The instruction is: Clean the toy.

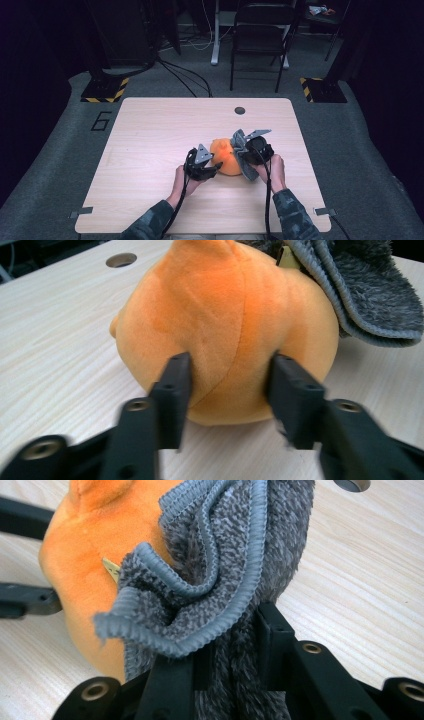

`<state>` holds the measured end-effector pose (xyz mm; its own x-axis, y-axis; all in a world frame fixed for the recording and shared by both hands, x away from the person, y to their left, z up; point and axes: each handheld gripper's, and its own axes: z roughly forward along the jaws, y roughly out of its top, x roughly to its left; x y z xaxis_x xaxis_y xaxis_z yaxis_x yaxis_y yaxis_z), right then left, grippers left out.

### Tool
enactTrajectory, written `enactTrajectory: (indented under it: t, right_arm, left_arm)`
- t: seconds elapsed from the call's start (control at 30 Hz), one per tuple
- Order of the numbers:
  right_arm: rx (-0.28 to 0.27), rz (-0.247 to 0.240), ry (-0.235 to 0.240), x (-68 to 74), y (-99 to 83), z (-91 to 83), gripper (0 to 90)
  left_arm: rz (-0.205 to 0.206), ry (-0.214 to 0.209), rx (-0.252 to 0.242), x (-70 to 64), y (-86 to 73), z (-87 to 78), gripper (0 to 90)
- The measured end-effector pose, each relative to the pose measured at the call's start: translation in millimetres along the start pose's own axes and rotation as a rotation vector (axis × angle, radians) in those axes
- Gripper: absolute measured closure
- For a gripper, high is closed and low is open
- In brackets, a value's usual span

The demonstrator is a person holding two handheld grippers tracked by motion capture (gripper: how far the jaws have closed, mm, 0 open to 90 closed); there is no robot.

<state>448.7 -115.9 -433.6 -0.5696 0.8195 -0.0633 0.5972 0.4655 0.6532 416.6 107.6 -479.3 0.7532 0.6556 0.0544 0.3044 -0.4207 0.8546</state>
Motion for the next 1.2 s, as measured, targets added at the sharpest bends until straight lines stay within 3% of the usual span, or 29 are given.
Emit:
enactTrajectory:
  t: [0.1,0.27,0.33,0.47,0.53,0.6,0.7,0.77,0.97,1.2]
  right_arm:
    - [-0.011,0.017,0.013,-3.3,0.3,-1.9,72.2]
    - [-0.082,0.039,0.026,-1.9,9.8,-21.8,72.3]
    - [-0.125,0.031,0.043,5.1,16.6,-34.4,72.3]
    - [-0.188,-0.051,0.05,26.6,26.7,-47.2,72.1]
    - [-0.153,-0.08,0.019,36.9,26.5,-37.9,72.1]
    - [-0.107,-0.11,-0.027,38.2,21.7,-24.6,72.2]
    - [-0.094,-0.078,-0.017,29.2,17.9,-16.3,72.2]
    - [-0.069,-0.075,-0.041,22.4,14.8,-14.0,72.2]
    - [-0.011,0.012,-0.021,-0.9,-0.7,-0.2,72.3]
    - [0.058,0.063,-0.033,-14.9,-14.1,17.4,72.3]
  left_arm:
    - [-0.019,0.006,-0.004,0.4,0.3,-0.4,75.5]
    - [-0.061,0.001,-0.024,4.0,5.3,-5.6,81.1]
    - [-0.077,-0.007,-0.033,1.6,8.5,-7.9,81.3]
    - [-0.066,-0.016,-0.034,-4.4,14.2,-11.9,81.4]
    - [-0.054,-0.02,-0.018,-4.6,13.6,-10.7,81.3]
    - [-0.065,-0.023,-0.008,-3.2,9.8,-6.9,81.0]
    - [-0.074,-0.035,-0.004,0.2,6.9,-5.5,80.8]
    - [-0.072,-0.03,-0.009,1.0,6.1,-5.2,80.7]
    - [-0.083,-0.041,-0.012,0.8,4.8,-4.1,80.4]
    - [-0.084,-0.052,-0.016,3.1,4.1,-4.0,80.2]
